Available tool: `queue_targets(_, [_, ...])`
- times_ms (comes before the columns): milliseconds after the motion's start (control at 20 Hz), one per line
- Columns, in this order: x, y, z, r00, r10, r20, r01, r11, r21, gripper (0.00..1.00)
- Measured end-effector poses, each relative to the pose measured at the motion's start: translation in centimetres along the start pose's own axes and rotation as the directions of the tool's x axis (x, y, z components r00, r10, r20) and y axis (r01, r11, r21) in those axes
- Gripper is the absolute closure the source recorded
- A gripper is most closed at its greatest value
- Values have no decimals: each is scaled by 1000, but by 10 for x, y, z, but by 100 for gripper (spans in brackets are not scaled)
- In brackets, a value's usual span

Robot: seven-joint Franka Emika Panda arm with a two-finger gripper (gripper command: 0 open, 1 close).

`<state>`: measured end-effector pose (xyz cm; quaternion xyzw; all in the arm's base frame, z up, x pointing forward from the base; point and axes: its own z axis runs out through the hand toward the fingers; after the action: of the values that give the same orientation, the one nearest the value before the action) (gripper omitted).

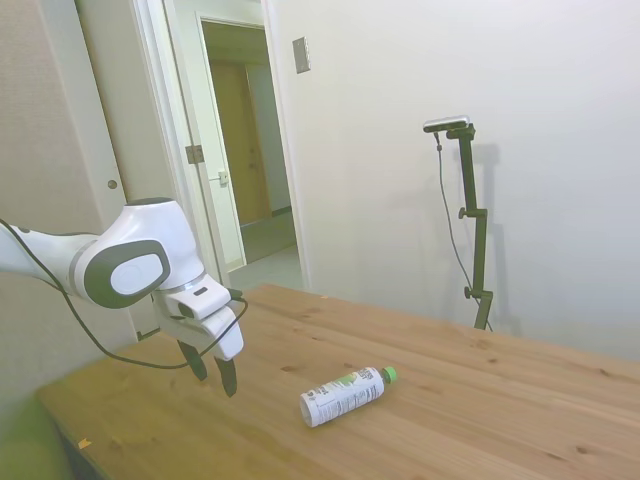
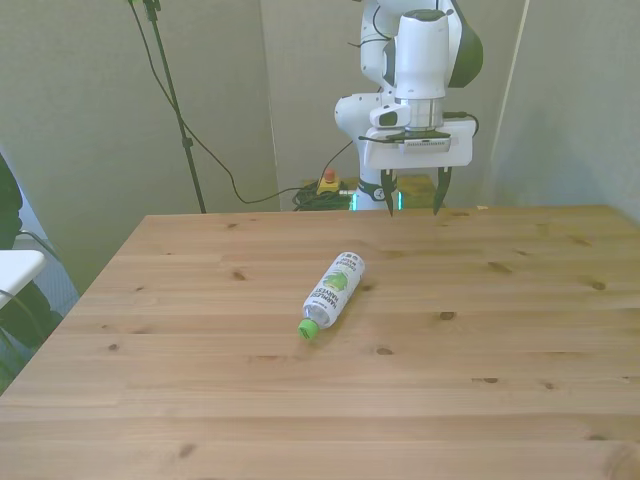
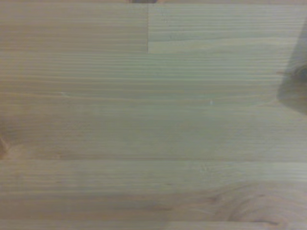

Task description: Stand the water bottle

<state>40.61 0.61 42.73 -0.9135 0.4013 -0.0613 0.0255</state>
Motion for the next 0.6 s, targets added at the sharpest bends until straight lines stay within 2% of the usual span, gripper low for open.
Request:
queue_targets(100, [1,0,-1,1000,5,-2,-5,1000,0,0])
queue_targets(300, [39,8,-31,994,84,-62,-82,996,40,0])
queue_targets(500, [97,31,-55,976,191,-108,-184,980,71,0])
queue_targets(600, [143,33,-53,963,242,-120,-233,969,83,0])
